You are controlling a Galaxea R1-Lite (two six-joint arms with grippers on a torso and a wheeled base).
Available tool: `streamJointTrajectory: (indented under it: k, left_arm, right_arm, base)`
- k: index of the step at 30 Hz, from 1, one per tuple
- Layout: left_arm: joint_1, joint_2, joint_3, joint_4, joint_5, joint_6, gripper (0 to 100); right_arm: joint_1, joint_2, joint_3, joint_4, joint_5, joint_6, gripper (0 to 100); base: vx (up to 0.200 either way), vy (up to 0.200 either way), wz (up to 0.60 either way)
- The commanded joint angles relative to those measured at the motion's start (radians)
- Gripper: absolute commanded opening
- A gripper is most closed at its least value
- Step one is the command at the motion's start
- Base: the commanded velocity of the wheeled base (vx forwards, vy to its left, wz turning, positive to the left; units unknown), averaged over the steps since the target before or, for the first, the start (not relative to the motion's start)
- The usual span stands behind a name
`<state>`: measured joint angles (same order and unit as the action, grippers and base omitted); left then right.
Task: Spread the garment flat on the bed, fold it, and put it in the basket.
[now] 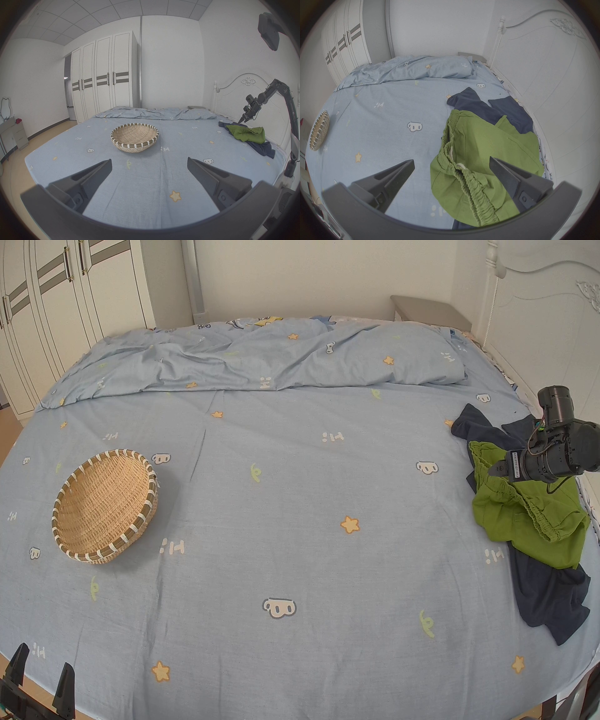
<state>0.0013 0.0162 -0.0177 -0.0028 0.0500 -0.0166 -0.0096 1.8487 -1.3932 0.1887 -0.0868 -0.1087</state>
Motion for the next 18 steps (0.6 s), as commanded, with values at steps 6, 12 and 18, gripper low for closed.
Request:
streamJointTrajectory:
  k: [6,12,18]
  left_arm:
    - [0.000,-0.016,0.018,0.000,0.001,0.000,100]
    - [0.000,-0.016,0.018,0.000,0.001,0.000,100]
    - [0.000,-0.016,0.018,0.000,0.001,0.000,100]
  right_arm:
    - [0.022,0.110,-0.064,0.008,0.001,0.000,100]
    - [0.017,0.162,-0.121,0.011,-0.001,0.000,100]
    - [0.003,0.222,-0.190,0.014,-0.002,0.003,100]
  base:
    - [0.000,0.000,0.00]
    - [0.000,0.000,0.00]
    - [0.000,0.000,0.00]
